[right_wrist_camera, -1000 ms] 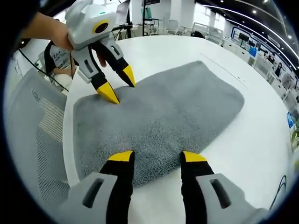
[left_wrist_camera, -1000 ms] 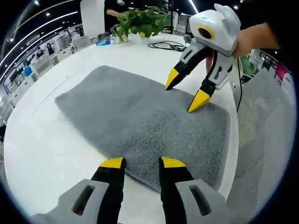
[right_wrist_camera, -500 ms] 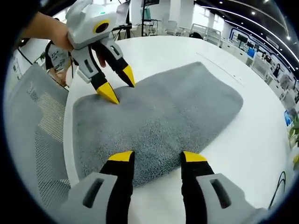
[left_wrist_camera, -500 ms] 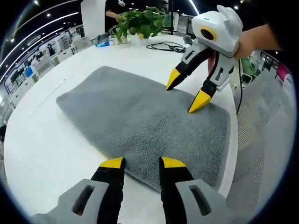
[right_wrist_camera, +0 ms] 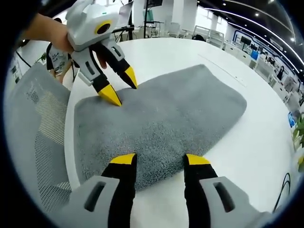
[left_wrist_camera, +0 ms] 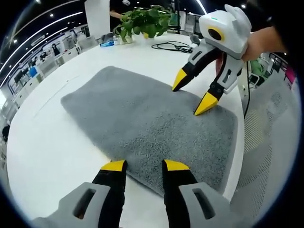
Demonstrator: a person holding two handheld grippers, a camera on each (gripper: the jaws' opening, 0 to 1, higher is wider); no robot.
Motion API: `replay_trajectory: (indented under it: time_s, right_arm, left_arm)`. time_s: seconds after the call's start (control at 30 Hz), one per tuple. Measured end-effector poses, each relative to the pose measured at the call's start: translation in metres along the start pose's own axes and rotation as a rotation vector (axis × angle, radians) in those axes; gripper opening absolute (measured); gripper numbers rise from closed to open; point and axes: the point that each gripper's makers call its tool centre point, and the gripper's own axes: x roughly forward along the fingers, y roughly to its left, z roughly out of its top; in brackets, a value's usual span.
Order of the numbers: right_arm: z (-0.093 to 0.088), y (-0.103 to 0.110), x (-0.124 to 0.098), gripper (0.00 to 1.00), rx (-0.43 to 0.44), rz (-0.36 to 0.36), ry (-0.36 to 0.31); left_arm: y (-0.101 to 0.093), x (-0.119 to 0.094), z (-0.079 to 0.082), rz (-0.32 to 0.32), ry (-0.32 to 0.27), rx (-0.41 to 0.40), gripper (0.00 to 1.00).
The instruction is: Fold the towel on the table until its edges align and the towel forms a compact rectangular stack.
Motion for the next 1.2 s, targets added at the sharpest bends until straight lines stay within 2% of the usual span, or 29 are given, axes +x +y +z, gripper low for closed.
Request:
replay_trajectory:
  time_s: [0.2, 0.37, 0.67, 0.83, 0.9, 1.0, 1.1, 1.2]
  right_arm:
    - [0.000, 0.000, 0.001, 0.39, -0.003, 0.009, 0.003]
    - [-0.001, -0.001, 0.001, 0.39, 0.019, 0.016, -0.030]
    - [-0.001, -0.003, 0.004, 0.39, 0.012, 0.004, -0.012]
    - [0.000, -0.002, 0.003, 0.39, 0.028, -0.008, -0.018]
    - [0.000, -0.002, 0.002, 0.40, 0.029, -0.014, -0.019]
    - [0.002, -0.001, 0.001, 0.40, 0.027, -0.028, -0.022]
    - [0.004, -0.001, -0.001, 0.40, 0.034, -0.036, -0.036]
    - [0.005, 0.001, -0.003, 0.40, 0.046, -0.044, -0.055]
  left_arm:
    - [0.000, 0.000, 0.000, 0.010, 0.007, 0.005, 0.31]
    - [0.000, 0.000, 0.000, 0.017, 0.007, 0.002, 0.31]
    - [0.001, 0.000, 0.000, 0.034, 0.011, -0.012, 0.31]
    - [0.006, 0.000, -0.005, 0.047, 0.015, -0.127, 0.34]
    - [0.010, -0.002, -0.008, 0.065, 0.016, -0.171, 0.39]
    - [0.012, -0.003, -0.008, 0.080, 0.013, -0.162, 0.45]
    - [0.014, -0.005, -0.007, 0.087, 0.007, -0.153, 0.46]
    - [0.011, -0.010, -0.001, 0.094, -0.019, -0.079, 0.46]
